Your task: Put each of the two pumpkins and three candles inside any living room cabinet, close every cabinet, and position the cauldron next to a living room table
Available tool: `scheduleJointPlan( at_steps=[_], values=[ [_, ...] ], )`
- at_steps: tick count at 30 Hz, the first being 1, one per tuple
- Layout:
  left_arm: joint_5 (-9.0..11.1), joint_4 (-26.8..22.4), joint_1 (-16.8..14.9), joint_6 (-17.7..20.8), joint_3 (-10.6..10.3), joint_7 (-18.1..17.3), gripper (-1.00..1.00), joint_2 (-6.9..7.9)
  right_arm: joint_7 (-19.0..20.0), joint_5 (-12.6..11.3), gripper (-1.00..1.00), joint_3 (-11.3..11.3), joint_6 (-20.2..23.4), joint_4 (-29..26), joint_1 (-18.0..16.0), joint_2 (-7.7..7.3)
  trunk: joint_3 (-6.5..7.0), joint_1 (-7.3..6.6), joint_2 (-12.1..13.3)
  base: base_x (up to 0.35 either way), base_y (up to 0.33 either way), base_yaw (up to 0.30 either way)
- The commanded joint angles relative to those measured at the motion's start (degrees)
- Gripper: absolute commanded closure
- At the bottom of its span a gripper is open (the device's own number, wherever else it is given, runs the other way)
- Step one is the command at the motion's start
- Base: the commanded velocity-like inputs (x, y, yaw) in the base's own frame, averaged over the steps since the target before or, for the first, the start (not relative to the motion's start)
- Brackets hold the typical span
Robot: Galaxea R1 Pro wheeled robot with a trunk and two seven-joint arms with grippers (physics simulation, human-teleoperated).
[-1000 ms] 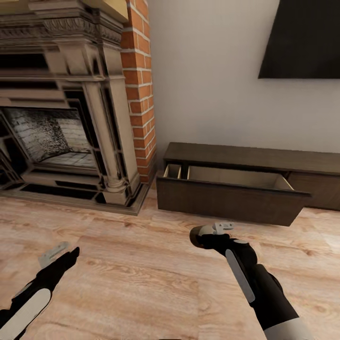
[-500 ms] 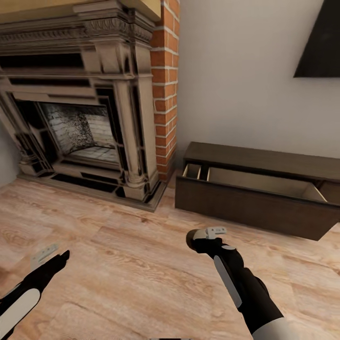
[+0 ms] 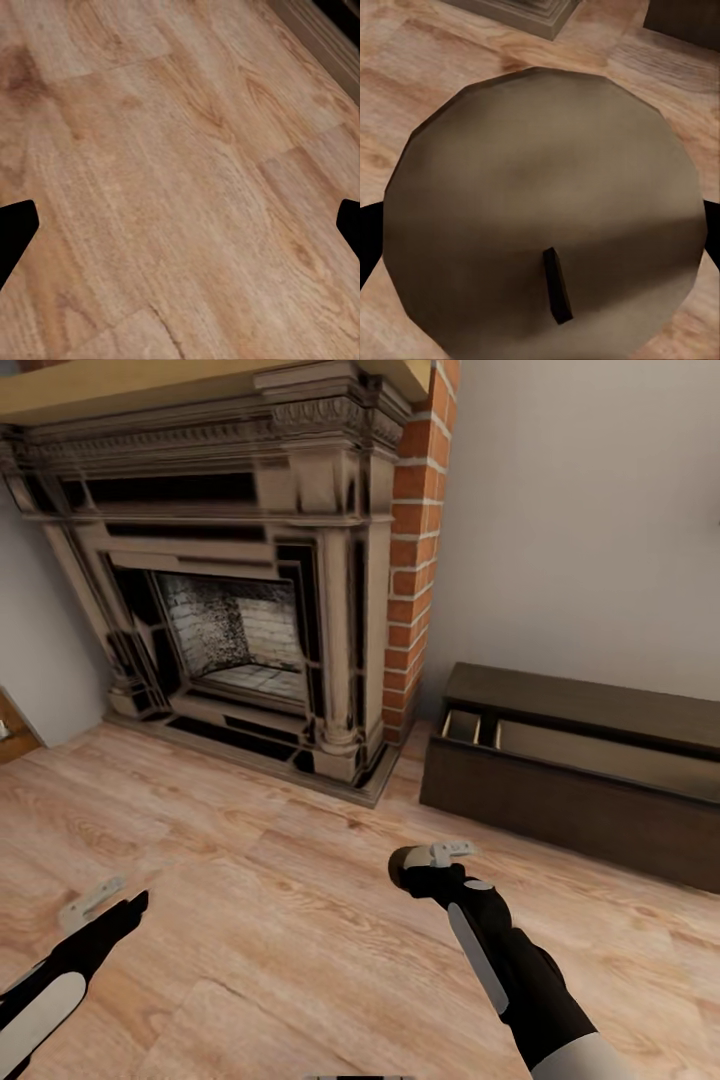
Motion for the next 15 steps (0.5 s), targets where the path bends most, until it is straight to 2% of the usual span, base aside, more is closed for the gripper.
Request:
scheduleJointPlan(
  at_steps=[1, 15],
  values=[
    [0.13, 0.08, -0.08, 0.10, -0.19, 0.34, -1.00, 0.01, -0.56, -0.52, 1.00, 0.07, 0.19, -0.10, -0.03, -0.02, -0.05, -0.01, -0.02, 0.029, 0.052, 0.271],
    [0.04, 1.35, -0.08, -0.03, -0.75, 0.42, -1.00, -0.25, -0.64, -0.49, 1.00, 0.24, 0.19, -0.18, -0.03, -0.02, -0.05, -0.01, -0.02, 0.004, 0.008, 0.275]
  ],
)
